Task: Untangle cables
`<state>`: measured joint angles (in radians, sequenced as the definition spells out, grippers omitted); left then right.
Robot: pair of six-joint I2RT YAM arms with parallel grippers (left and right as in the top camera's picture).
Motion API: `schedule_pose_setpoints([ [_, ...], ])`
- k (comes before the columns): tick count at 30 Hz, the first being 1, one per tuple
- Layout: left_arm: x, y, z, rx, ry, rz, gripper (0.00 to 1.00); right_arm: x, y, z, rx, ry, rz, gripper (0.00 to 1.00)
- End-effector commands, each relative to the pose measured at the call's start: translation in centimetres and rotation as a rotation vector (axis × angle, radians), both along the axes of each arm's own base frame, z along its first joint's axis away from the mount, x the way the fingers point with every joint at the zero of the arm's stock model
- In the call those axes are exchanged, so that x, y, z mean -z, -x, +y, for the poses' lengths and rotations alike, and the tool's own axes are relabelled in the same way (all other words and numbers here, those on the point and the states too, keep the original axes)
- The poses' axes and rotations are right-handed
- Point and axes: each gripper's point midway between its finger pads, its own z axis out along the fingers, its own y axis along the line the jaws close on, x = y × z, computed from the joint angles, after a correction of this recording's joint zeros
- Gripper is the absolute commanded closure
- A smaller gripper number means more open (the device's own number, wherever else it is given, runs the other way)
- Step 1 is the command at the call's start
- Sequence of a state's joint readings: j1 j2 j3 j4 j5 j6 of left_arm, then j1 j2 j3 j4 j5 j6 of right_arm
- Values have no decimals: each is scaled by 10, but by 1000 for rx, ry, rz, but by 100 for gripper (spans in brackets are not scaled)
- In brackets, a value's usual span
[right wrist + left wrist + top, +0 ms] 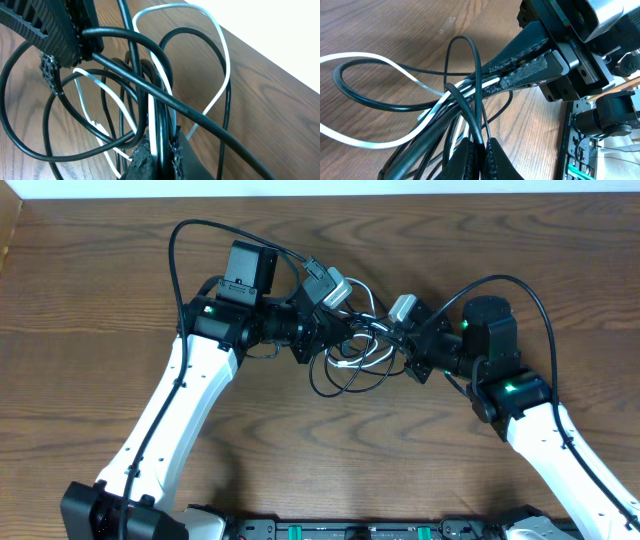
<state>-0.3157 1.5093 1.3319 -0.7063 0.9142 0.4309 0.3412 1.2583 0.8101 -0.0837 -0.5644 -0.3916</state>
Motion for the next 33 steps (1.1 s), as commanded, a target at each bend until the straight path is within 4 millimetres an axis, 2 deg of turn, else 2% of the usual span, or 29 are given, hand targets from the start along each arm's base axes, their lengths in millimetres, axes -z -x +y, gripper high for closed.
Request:
schedule_pose_setpoints([
  [1, -3, 1, 0, 10, 13, -5, 92, -8, -3, -5, 29, -12, -8, 99],
  [3, -3, 0, 0, 10, 13, -8, 92, -6, -2, -5, 30, -7, 4, 99],
  [4, -3, 0, 0, 9, 14, -9, 92, -4, -1, -6, 34, -3, 10, 96],
  [5, -3, 0, 0, 9, 14, -11, 92, -2, -2, -8, 44, 5, 15, 88],
  [7, -4, -1, 0, 9, 15, -15, 92, 4, -4, -14, 80, 33, 28, 67],
  [8, -4, -1, 0, 9, 16, -16, 92, 7, -6, -17, 101, 50, 36, 47],
  [9, -4, -1, -1, 9, 16, -18, 92, 11, -7, -21, 125, 69, 43, 17],
  [10, -4, -2, -1, 9, 16, -19, 92, 15, -8, -25, 148, 88, 51, 4],
  [11, -4, -2, -1, 9, 17, -19, 92, 18, -9, -28, 164, 103, 58, 1],
  [21, -4, -2, 0, 8, 15, -19, 92, 25, -8, -35, 188, 130, 83, 1],
  [29, 9, -12, 10, -54, -76, -37, 92, 17, 1, -24, 109, 94, 72, 1],
  [33, 5, -15, 8, -63, -59, -44, 92, 6, 13, -8, -13, 33, 47, 1],
])
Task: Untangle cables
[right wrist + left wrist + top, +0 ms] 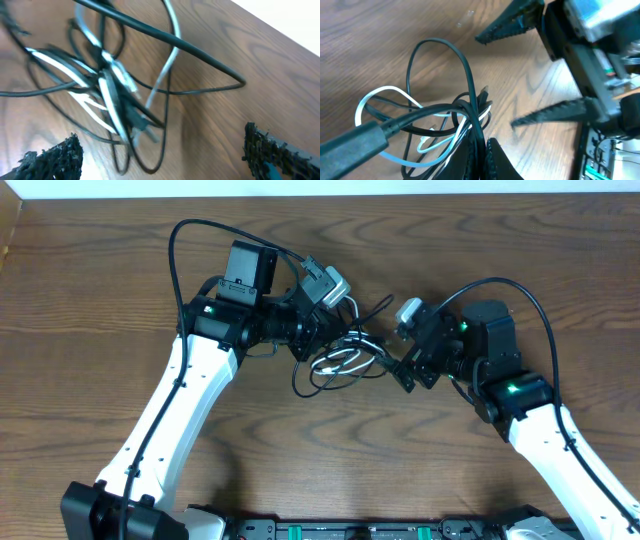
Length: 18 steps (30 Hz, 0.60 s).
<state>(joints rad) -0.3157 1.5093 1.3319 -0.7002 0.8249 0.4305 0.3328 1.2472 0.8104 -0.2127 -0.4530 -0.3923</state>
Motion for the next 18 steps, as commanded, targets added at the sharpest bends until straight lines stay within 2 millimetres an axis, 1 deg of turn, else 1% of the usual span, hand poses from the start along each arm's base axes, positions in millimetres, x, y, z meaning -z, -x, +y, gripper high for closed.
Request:
schedule_pose_setpoints([
  [1, -6, -7, -1, -30, 23, -4, 92, -23, 13, 17, -134, -85, -47, 1],
  [3, -10, -11, -2, -61, 46, 16, 92, -25, 14, 19, -148, -98, -53, 1],
  [4, -13, -12, -4, -71, 68, 30, 92, -26, 15, 20, -152, -100, -55, 3],
  [7, -27, -6, -14, -18, 149, 39, 92, -29, 15, 22, -163, -110, -64, 9],
  [8, -29, -5, -15, -6, 163, 38, 92, -32, 14, 24, -171, -120, -79, 10],
  [9, -29, -5, -15, -7, 162, 38, 92, -36, 14, 25, -182, -131, -93, 12],
  [13, -29, -4, -15, -9, 162, 46, 92, -43, 11, 27, -185, -146, -123, 13],
  [17, -28, -1, -17, -4, 166, 64, 92, -50, 8, 28, -187, -154, -158, 18],
  [18, -28, 0, -18, -1, 166, 65, 92, -51, 7, 29, -187, -156, -164, 21],
])
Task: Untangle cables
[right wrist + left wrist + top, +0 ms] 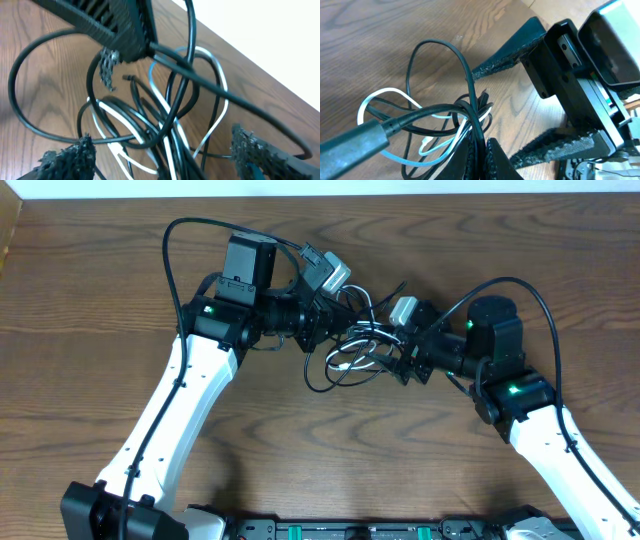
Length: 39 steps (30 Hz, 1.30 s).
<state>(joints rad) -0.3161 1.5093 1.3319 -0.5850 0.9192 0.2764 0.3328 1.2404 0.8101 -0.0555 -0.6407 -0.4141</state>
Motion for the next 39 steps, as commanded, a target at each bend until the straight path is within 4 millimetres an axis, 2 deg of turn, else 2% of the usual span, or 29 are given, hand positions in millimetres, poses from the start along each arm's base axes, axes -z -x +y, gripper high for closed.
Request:
schedule_pose_setpoints([
  [1, -5, 8, -6, 30, 33, 23, 92, -12, 1, 1, -18, -22, -34, 25],
  [11, -8, 30, -36, 127, 39, 4, 92, -17, -1, 2, -12, -38, -40, 42],
  [19, -10, 35, -43, 143, 45, 1, 92, -16, -1, 2, -11, -37, -39, 85],
  [22, -9, 33, -43, 138, 40, -3, 92, -16, -1, 2, -11, -37, -38, 97],
  [30, 4, 9, -32, 23, -64, -66, 92, -7, 3, 1, -11, -22, 8, 99],
  [39, 11, -16, -19, -135, -143, -82, 92, 11, 12, -3, -7, 10, 97, 94],
])
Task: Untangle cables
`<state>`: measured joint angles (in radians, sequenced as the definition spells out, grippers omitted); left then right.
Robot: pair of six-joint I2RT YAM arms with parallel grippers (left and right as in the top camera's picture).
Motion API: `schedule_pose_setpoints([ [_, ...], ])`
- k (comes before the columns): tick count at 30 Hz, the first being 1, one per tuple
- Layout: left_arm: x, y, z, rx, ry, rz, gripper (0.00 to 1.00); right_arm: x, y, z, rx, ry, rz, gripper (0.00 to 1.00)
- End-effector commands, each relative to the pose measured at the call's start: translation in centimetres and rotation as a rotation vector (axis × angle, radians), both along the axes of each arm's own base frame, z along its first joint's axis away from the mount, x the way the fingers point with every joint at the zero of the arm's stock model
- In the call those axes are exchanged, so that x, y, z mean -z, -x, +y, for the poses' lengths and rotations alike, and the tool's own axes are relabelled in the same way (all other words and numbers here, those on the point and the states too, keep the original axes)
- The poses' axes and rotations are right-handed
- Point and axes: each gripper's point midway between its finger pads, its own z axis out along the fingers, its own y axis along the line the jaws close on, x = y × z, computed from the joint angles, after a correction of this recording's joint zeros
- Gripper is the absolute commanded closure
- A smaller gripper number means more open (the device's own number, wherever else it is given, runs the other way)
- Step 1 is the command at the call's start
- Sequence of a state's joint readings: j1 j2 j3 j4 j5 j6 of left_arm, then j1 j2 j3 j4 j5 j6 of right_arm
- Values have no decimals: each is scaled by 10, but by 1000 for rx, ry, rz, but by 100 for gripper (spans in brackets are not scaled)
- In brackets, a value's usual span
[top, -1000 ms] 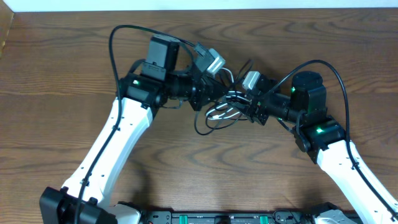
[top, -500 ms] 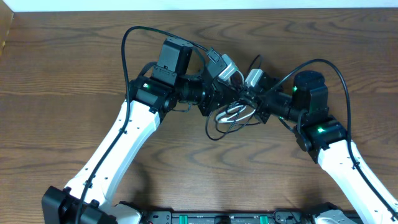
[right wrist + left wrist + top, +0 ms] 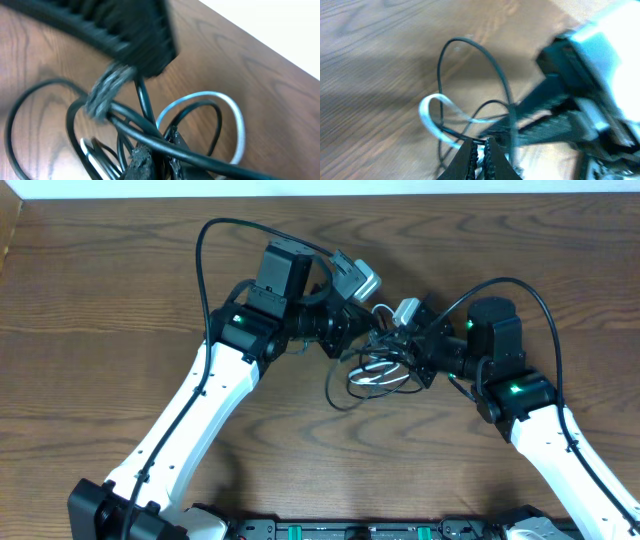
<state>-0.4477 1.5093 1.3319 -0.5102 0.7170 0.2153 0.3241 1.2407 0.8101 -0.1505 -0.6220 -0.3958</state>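
A tangle of black and white cables lies mid-table between the two grippers. My left gripper comes in from the upper left and my right gripper from the right; they nearly meet over the bundle. The blurred left wrist view shows the left gripper shut at a black cable, with a black loop and a white loop beyond it. In the right wrist view the right gripper is shut on black strands, and a white loop curves to its right. The left gripper's finger sits just above.
The wooden table ends at a white strip along the back. A black rail with green clips runs along the front edge. Each arm's own black supply cable arches over its wrist.
My right gripper was open around the bundle and is now shut on black strands. The left arm and the tangle have shifted to the right, closer to the right gripper.
Both grippers were first shut on the bundle. Then the right gripper was open and clear of the cables, while the left kept hold. It then stood open around the bundle, and now it grips it again, the left still shut.
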Motion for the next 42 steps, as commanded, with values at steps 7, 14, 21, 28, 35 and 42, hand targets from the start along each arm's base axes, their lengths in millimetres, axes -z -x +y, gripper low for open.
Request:
schedule_pose_setpoints([
  [7, 7, -23, 16, -142, -82, -33, 92, -1, 11, 4, -37, -12, 30, 93],
  [14, 9, -21, 17, -139, -85, -22, 92, -2, 9, 3, -33, -10, 24, 95],
  [21, 14, -10, 16, -110, -87, 23, 92, -5, 3, 2, -12, -5, -5, 95],
  [28, 20, -4, 18, -94, -112, 42, 92, -10, 0, 3, -12, -14, -30, 96],
  [35, 21, -4, 19, -94, -113, 45, 92, -10, 0, 2, -4, -18, -24, 96],
  [42, 21, -2, 16, -101, -106, 64, 92, -16, -7, 1, 60, -69, 20, 99],
])
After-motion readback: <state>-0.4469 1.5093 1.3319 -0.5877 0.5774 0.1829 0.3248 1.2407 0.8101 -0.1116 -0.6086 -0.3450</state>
